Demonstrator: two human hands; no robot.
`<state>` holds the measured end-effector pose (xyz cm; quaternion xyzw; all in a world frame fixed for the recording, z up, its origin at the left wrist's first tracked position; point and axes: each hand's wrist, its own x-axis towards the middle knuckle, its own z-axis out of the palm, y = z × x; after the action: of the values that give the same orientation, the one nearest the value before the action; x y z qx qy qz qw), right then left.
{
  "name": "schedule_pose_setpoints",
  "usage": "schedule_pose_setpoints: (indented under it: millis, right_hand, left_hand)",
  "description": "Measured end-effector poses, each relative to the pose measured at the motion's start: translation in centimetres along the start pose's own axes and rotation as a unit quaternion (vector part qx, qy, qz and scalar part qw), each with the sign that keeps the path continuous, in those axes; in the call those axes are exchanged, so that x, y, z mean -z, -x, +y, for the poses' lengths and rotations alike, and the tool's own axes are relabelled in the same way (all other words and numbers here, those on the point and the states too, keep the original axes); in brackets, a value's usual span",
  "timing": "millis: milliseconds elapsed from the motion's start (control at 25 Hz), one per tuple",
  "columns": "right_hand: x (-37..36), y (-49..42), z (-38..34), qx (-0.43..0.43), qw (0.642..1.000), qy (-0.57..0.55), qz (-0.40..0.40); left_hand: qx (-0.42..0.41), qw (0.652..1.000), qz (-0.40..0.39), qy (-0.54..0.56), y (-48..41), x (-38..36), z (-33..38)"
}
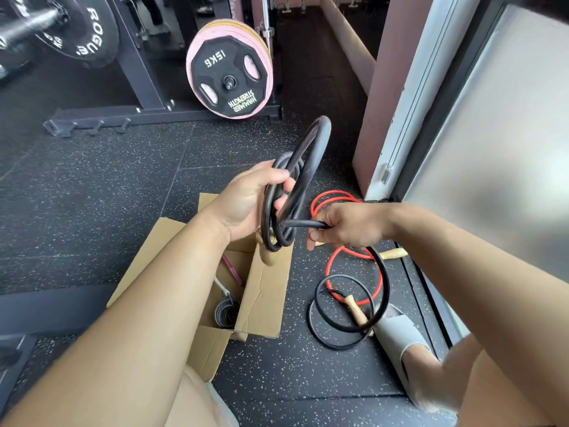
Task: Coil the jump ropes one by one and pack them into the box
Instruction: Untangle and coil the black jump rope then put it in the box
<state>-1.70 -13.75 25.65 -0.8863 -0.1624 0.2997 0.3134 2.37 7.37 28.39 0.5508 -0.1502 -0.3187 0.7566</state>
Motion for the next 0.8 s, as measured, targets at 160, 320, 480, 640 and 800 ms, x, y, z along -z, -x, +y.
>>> schedule_pose_setpoints:
  millis: [160,320,480,640,800]
  right_hand:
    - [0.3,0.6,-0.4,0.046,0.99,-0.13,0.023]
    - [0.4,0.2,-0.3,0.11,0.97,-0.204,0.072]
    - [0.2,-0.2,-0.4,0.145,0.958,-0.161,0.187]
    - [1.5,-0.2,0.1,0.131,0.904,-0.125,0.387]
    - [2.3,-0.9,1.9,0.017,0.863,-0.06,0.502]
  left_hand:
    - [0.016,0.994,0.109,-0.027,-0.8,0.2,-0.6]
    - [-0.02,0.954,0.227,-0.197,-1.7,1.7,-1.8]
    - [0.006,0.925,0.216,-0.312,-1.6,2.2,-1.9]
    - [0.077,0.942,0.161,-0.285,-0.9,1.9,-1.2]
    - [0.141,0.949,0.074,-0.271,0.3,1.4,0.2]
